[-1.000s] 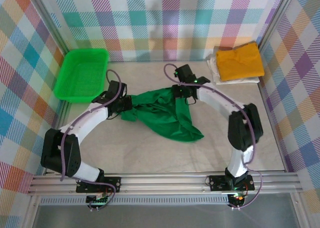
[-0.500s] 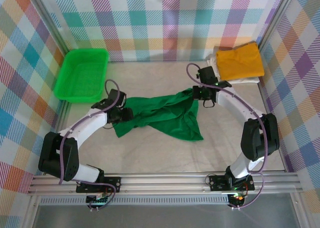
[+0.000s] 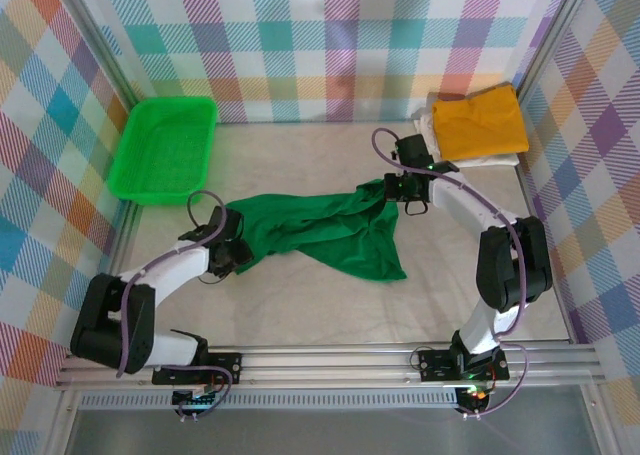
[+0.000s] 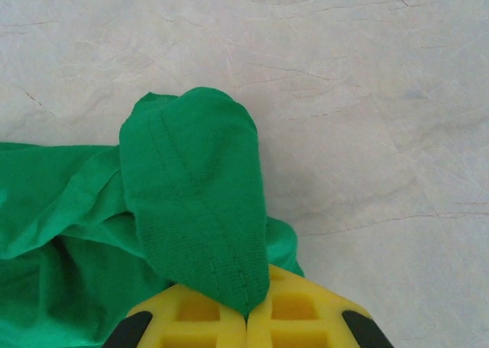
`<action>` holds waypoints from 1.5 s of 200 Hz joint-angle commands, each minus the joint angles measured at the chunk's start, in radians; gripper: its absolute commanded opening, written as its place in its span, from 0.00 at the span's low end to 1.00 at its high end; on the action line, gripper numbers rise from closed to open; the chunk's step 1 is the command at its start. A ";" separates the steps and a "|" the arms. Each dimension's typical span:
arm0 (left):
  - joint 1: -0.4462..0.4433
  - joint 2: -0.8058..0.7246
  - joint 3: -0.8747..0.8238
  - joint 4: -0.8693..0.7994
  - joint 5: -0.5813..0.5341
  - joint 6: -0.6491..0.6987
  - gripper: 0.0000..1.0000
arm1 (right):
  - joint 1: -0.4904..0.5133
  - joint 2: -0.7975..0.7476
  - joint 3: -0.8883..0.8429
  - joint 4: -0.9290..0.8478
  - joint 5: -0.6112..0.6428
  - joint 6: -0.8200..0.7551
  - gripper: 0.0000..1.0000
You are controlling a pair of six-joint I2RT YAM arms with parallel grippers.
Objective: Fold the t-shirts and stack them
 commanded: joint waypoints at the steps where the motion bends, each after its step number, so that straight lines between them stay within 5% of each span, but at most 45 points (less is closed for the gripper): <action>1: 0.009 0.047 -0.021 0.077 0.012 -0.009 0.42 | -0.003 -0.014 0.006 0.007 -0.012 0.008 0.00; 36: 0.018 0.045 -0.004 0.062 -0.004 0.005 0.00 | -0.012 -0.049 0.017 -0.019 0.014 -0.001 0.00; 118: 0.076 -0.465 0.321 -0.316 -0.204 0.145 0.00 | -0.080 -0.459 -0.094 0.018 0.009 -0.048 0.00; 195: 0.084 -0.596 0.782 -0.414 -0.296 0.383 0.00 | -0.091 -1.006 -0.167 0.108 -0.047 -0.113 0.00; 250: 0.084 -0.483 1.224 -0.520 -0.122 0.482 0.00 | -0.091 -1.147 -0.100 0.055 -0.300 -0.101 0.00; 300: 0.091 0.046 1.745 -0.643 -0.047 0.581 0.00 | -0.091 -0.910 -0.039 0.182 -0.216 -0.104 0.00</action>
